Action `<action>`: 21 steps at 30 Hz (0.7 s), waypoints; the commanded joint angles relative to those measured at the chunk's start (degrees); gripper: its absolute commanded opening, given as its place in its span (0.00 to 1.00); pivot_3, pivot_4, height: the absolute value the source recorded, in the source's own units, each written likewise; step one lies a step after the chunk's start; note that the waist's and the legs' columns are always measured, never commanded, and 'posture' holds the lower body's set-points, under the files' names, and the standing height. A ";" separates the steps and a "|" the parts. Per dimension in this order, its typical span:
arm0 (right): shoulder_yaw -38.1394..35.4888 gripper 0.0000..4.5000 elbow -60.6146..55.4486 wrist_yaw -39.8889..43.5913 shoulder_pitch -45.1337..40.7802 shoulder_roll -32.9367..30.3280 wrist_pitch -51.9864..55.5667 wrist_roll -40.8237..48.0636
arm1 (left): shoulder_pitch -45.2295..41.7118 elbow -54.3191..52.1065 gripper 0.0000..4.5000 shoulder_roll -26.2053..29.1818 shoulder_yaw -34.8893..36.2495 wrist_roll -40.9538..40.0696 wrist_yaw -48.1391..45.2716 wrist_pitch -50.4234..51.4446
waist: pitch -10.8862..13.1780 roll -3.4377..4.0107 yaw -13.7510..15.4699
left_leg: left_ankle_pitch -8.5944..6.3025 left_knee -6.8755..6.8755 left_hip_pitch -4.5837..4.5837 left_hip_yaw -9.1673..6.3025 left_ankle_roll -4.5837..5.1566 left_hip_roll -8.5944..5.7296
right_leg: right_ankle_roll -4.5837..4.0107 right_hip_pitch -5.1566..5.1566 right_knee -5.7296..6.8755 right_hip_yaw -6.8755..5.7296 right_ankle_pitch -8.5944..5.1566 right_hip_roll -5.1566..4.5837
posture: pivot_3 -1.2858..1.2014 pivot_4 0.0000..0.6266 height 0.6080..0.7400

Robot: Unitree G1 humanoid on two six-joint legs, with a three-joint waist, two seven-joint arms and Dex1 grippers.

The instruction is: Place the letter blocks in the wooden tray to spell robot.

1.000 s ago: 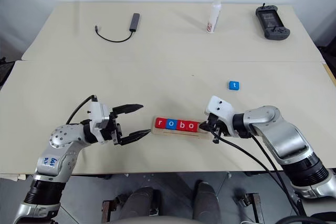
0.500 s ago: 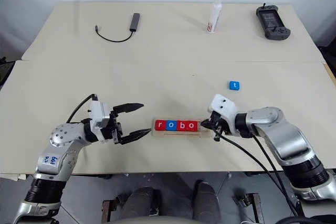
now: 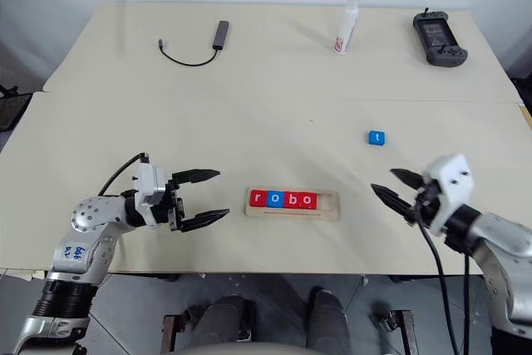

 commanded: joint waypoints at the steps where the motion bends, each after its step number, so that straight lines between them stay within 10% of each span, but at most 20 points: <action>1: -4.35 0.91 3.49 -0.31 3.57 1.93 -8.37 -0.65 | 0.20 -0.14 1.00 0.50 1.07 -0.74 -2.10 -2.65 | 0.00 0.00 -0.13 | 0.00 0.00 0.01 0.01 0.00 0.00 | 0.00 0.00 0.00 0.01 0.00 0.00 | 0.52 0.24 1.00; 10: -2.93 0.99 6.80 -3.59 4.82 2.14 -10.46 -0.92 | 0.54 -1.12 1.00 0.37 0.47 -0.96 -1.95 -1.20 | -0.03 0.05 -1.14 | 0.01 0.00 0.12 0.08 0.00 0.03 | 0.00 0.00 0.09 0.12 0.00 0.01 | 0.52 0.24 1.00; 21: 13.63 0.99 18.96 -10.07 -28.12 -6.20 15.40 -3.11 | -1.24 -2.12 1.00 -2.29 -0.52 -0.15 1.03 -1.03 | -0.04 0.09 -1.55 | 0.01 0.04 0.11 0.05 -0.01 0.09 | -0.05 -0.03 0.17 0.09 -0.02 0.02 | 0.52 0.24 1.00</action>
